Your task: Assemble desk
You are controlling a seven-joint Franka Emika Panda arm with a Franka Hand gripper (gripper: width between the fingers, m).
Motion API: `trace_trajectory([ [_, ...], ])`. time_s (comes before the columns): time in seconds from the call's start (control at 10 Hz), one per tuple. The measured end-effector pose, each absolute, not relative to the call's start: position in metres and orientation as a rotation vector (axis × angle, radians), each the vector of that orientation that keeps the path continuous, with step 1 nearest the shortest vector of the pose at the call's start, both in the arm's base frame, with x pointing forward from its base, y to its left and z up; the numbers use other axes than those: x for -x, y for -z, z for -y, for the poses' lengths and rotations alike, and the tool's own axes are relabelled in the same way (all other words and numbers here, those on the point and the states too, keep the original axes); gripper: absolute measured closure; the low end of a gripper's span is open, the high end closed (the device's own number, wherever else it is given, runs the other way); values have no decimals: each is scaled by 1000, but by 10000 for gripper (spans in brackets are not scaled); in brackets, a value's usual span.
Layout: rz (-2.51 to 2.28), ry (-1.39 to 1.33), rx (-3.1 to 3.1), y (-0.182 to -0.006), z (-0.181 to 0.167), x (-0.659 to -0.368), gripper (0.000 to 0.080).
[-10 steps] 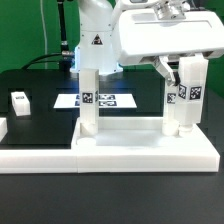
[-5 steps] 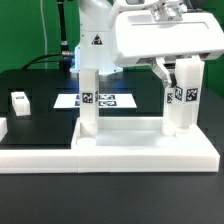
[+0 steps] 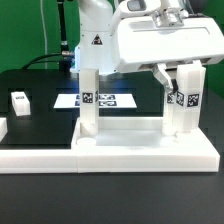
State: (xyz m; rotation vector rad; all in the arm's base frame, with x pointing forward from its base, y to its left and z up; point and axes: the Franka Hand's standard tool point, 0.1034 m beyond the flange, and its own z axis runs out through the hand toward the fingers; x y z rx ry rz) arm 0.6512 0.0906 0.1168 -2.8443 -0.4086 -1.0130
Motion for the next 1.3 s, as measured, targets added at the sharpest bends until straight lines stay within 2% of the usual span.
trace_trajectory([
  [0.7,409,1013,2844,-117,-91,-651,509],
  [0.8,409,1013,2844,-117,-91,-651,325],
  [0.9,409,1013,2844,-117,-91,-651,209],
  [1.0,409,1013,2844,-117,-91,-651,166],
  [1.3,409,1013,2844,-117,-91,-651,153],
])
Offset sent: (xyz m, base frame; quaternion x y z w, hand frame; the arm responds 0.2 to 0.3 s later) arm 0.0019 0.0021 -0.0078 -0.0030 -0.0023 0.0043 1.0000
